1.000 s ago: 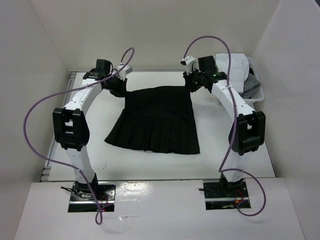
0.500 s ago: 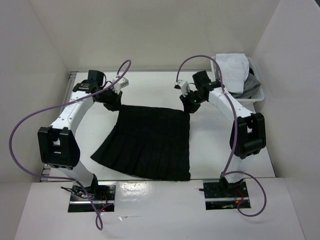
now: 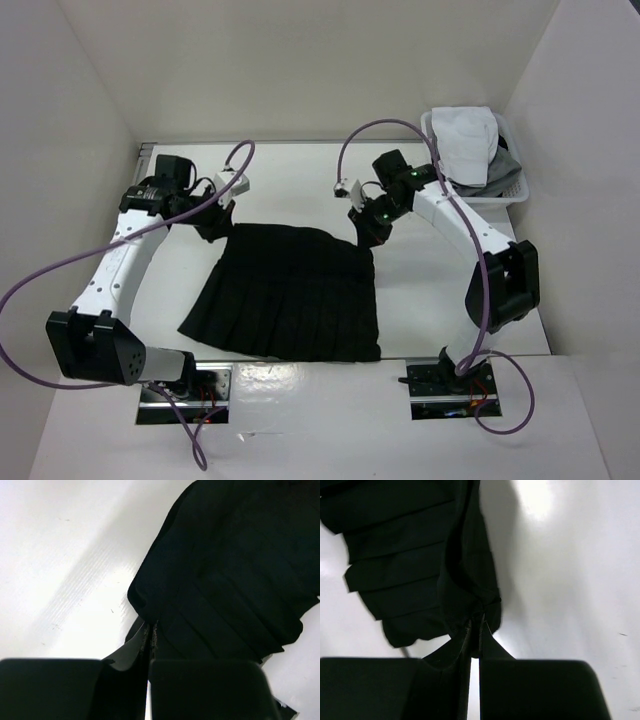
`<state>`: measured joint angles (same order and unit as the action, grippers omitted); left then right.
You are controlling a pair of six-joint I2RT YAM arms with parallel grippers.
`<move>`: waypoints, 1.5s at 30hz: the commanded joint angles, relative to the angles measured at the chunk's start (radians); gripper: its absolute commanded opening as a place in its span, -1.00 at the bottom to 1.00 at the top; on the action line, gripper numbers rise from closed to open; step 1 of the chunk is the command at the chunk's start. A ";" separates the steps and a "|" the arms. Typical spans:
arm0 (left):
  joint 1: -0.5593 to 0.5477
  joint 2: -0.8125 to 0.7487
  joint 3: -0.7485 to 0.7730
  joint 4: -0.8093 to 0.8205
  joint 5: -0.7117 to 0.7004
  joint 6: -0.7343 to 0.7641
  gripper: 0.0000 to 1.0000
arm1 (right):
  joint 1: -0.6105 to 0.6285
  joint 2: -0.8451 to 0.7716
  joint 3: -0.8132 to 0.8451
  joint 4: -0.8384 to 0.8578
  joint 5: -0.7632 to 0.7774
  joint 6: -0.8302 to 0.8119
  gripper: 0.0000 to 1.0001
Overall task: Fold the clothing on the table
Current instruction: Fold the skirt
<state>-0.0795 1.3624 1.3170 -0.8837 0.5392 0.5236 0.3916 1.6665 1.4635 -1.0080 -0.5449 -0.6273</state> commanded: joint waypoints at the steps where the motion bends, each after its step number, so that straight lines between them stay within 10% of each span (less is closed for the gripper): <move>1: 0.004 -0.039 -0.018 -0.061 0.047 0.075 -1.00 | 0.045 -0.013 0.024 -0.138 -0.081 -0.049 -1.00; 29: -0.039 -0.322 -0.048 -0.413 -0.114 0.331 -0.90 | 0.427 0.033 -0.054 -0.290 -0.116 -0.069 -0.99; 37: -0.039 -0.408 -0.067 -0.413 -0.157 0.302 -0.59 | 0.448 0.042 -0.054 -0.290 -0.095 -0.039 -0.31; 45: -0.039 -0.483 -0.078 -0.403 -0.203 0.271 -0.22 | 0.448 0.042 -0.045 -0.290 -0.076 -0.029 -0.17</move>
<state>-0.1169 0.9001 1.2407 -1.2839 0.3511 0.8055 0.8333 1.7069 1.4139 -1.2621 -0.6289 -0.6689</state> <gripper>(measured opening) 0.390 0.405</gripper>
